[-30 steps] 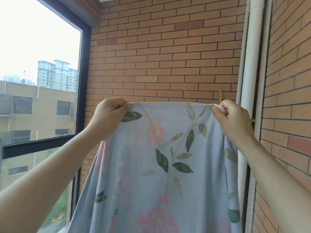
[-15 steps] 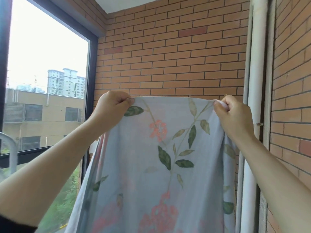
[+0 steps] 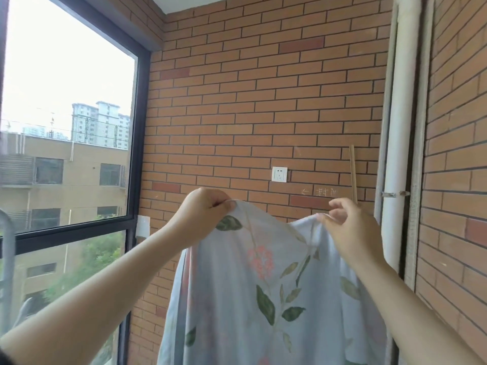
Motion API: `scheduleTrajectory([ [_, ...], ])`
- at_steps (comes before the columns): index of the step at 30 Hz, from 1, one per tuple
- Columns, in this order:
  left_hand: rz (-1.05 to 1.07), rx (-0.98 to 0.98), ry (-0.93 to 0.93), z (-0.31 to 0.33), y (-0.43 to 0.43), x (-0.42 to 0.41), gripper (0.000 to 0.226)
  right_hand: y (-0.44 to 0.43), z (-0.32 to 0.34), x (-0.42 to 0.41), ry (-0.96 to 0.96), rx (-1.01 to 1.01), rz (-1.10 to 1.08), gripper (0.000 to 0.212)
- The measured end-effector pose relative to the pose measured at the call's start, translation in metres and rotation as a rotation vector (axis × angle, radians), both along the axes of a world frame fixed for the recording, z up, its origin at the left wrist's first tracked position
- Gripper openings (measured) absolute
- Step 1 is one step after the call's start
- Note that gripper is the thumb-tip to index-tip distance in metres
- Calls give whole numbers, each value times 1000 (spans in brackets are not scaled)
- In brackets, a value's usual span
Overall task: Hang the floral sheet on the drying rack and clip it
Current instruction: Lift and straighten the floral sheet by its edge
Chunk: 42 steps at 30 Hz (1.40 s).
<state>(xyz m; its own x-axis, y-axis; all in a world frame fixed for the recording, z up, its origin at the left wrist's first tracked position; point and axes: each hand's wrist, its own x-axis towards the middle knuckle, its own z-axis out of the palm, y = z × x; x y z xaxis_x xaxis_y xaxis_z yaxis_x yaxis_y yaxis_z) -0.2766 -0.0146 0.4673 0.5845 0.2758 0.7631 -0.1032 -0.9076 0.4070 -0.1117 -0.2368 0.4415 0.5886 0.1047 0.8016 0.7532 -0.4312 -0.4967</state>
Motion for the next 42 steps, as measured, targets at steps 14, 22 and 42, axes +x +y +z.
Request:
scheduleTrajectory([
  [14,-151,88,101,-20,-43,16,26,23,-24,-41,141,-66,830,48],
  [22,-96,-122,124,-99,-28,23,23,15,-3,-39,-172,16,576,42],
  [42,78,-27,-240,-40,-8,-6,20,-50,-39,20,-62,-1,178,53],
])
